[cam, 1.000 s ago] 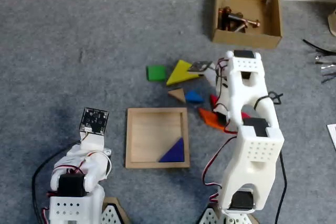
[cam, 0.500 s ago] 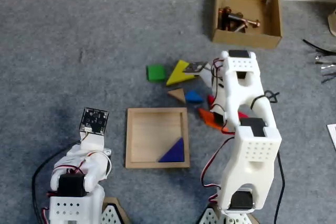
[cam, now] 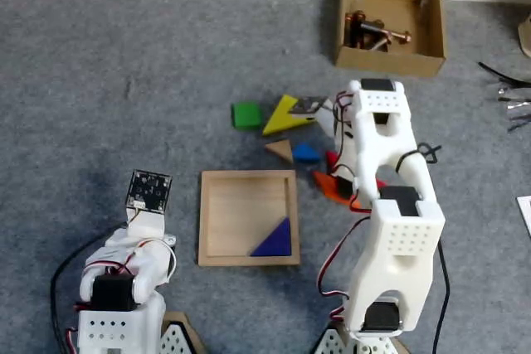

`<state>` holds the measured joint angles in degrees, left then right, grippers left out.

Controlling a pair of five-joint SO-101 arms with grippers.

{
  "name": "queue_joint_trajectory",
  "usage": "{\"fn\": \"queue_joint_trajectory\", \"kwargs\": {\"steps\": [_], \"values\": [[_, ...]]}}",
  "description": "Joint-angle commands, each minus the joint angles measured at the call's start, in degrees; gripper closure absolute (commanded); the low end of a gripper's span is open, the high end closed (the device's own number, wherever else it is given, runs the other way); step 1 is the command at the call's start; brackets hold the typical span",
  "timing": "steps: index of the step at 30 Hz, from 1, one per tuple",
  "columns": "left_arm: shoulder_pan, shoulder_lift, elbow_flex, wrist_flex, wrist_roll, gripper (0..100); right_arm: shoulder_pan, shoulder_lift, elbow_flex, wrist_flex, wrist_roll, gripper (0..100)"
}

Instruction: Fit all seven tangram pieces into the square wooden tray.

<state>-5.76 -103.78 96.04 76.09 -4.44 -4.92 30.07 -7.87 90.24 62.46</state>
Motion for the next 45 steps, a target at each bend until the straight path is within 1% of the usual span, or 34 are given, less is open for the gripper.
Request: {"fn": "queue_joint_trajectory", "kwargs": {"steps": [1,4,15,18,21,29,37,39,42,45], "values": [[0.7,-0.4,1.1,0.3,-0.2,99,-1.8,-3.7,-0.1,0.0,-1.1,77.8],[0.7,-0.4,1.1,0.3,-0.2,99,-1.9,-3.7,-0.2,0.0,-3.9,77.8],[0.7,-0.4,1.1,0.3,-0.2,99,-4.6,-3.7,-0.2,0.0,-4.6,77.9],[0.7,-0.4,1.1,0.3,-0.2,99,-5.8,-3.7,-0.3,-0.1,-6.4,81.1],[0.7,-0.4,1.1,0.3,-0.2,99,-6.7,-3.7,-0.3,0.0,-6.6,83.6],[0.7,-0.4,1.1,0.3,-0.2,99,-8.6,-3.7,-0.3,0.0,-6.6,83.9],[0.7,-0.4,1.1,0.3,-0.2,99,-8.5,-3.9,-0.3,0.2,-6.6,83.9],[0.7,-0.4,1.1,0.3,-0.2,99,-8.6,-5.1,-0.4,1.3,-6.9,83.7],[0.7,-0.4,1.1,0.3,-0.2,99,-8.7,-9.0,-0.4,2.0,-10.0,83.7],[0.7,-0.4,1.1,0.3,-0.2,99,-8.6,-13.5,0.0,2.2,-11.3,83.7]]}}
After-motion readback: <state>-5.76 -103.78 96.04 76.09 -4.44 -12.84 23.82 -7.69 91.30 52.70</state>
